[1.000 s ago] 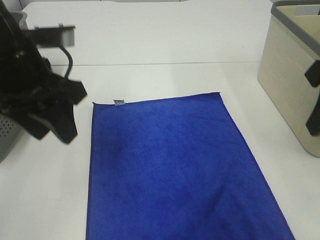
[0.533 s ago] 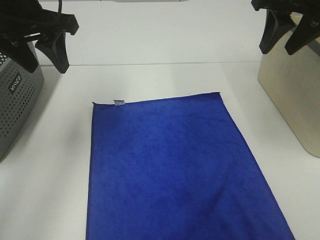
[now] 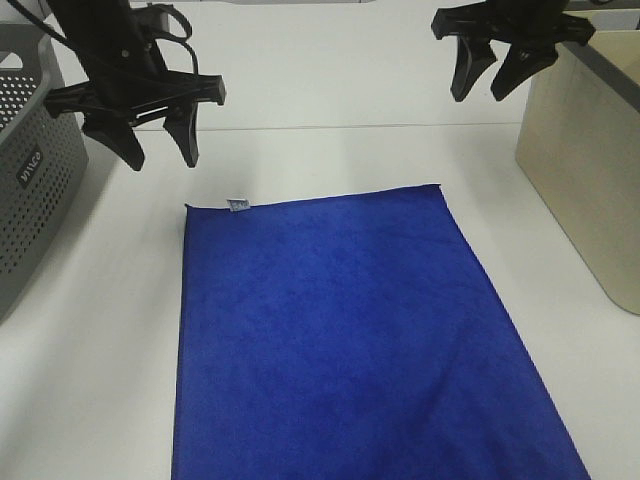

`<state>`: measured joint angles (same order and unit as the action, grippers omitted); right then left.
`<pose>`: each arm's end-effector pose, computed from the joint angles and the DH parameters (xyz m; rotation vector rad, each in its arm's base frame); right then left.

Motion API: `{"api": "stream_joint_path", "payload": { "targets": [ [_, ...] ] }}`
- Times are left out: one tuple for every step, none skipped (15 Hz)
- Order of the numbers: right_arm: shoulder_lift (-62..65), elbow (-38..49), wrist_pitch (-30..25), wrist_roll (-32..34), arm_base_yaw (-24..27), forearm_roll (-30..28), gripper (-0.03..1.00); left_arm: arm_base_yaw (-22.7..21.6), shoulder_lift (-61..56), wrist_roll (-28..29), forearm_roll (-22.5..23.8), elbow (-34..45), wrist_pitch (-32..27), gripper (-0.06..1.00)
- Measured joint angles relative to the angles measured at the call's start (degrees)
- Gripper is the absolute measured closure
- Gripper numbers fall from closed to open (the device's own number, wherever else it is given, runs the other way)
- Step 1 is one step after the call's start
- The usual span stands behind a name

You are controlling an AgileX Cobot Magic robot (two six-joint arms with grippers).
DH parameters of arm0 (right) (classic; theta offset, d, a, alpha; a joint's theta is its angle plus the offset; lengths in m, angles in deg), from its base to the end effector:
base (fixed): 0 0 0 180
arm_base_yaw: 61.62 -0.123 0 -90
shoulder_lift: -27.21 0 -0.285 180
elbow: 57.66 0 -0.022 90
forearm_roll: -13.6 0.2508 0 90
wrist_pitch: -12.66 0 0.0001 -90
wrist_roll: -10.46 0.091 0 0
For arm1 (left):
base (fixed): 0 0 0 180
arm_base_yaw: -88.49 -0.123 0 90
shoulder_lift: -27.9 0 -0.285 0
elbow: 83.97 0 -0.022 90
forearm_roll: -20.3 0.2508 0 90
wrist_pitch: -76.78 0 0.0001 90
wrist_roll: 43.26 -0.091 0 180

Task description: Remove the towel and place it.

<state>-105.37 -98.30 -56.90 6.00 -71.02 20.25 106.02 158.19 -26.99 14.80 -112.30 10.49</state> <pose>0.4651 0.0870 0.2606 -0.3081 2.8017 0.1824 0.4293 -0.1440 0.2212 -0.0112 2.9642 -0.2190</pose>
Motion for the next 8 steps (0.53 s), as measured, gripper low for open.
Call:
{"api": "stream_joint_path", "payload": {
  "targets": [
    [-2.5,-1.3,0.0,-1.0,0.0,0.7,0.44,0.0,1.7,0.3,-0.1,-1.1,0.6,0.39],
    [-4.6,-2.2,0.1,-1.3,0.0,0.9,0.44,-0.2,3.5,0.7,-0.2,-2.3,0.9,0.39],
    [-8.4,-4.0,0.0,-2.4,0.0,1.0,0.44,-1.2,6.1,1.3,-1.7,-3.0,2.1,0.39],
    [-10.1,-4.7,0.0,-2.7,0.0,1.5,0.44,-2.2,7.2,1.4,-2.8,-3.0,2.4,0.39],
    [-11.5,-5.4,0.1,-2.8,0.0,1.9,0.44,-2.9,7.9,1.5,-3.8,-3.0,3.3,0.39],
    [-12.5,-5.5,0.1,-2.8,0.0,2.2,0.44,-3.6,8.7,1.5,-4.1,-3.0,3.6,0.39],
    [-13.5,-5.5,0.1,-2.9,0.0,2.3,0.44,-3.7,9.4,1.5,-4.2,-3.0,4.1,0.39],
    [-14.4,-5.5,0.1,-2.9,0.0,2.3,0.44,-3.7,10.3,1.4,-4.7,-3.0,5.0,0.39]
  ]
}}
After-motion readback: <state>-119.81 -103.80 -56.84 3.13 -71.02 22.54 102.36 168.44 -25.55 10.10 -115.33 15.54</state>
